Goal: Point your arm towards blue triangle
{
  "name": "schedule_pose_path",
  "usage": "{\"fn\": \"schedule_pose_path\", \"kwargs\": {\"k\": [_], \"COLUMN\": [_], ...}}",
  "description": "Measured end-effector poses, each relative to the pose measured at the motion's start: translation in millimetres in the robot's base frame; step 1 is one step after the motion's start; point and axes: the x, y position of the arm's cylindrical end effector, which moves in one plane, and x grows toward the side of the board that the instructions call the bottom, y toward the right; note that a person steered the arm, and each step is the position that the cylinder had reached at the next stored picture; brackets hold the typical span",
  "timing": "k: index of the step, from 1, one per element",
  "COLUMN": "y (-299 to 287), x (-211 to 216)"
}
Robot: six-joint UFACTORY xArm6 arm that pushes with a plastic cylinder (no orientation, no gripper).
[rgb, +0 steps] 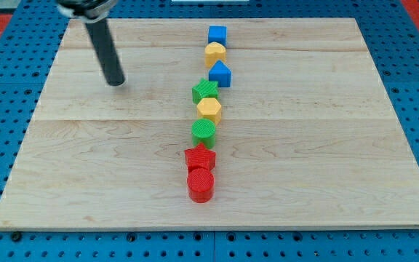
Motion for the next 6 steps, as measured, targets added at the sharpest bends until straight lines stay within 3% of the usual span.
{"fn": "schedule_pose_path", "kwargs": {"k": [1,3,4,6], "y": [14.6,90.7,79.6,124.9], "x": [-28.7,-11.4,-23.2,-2.6]}}
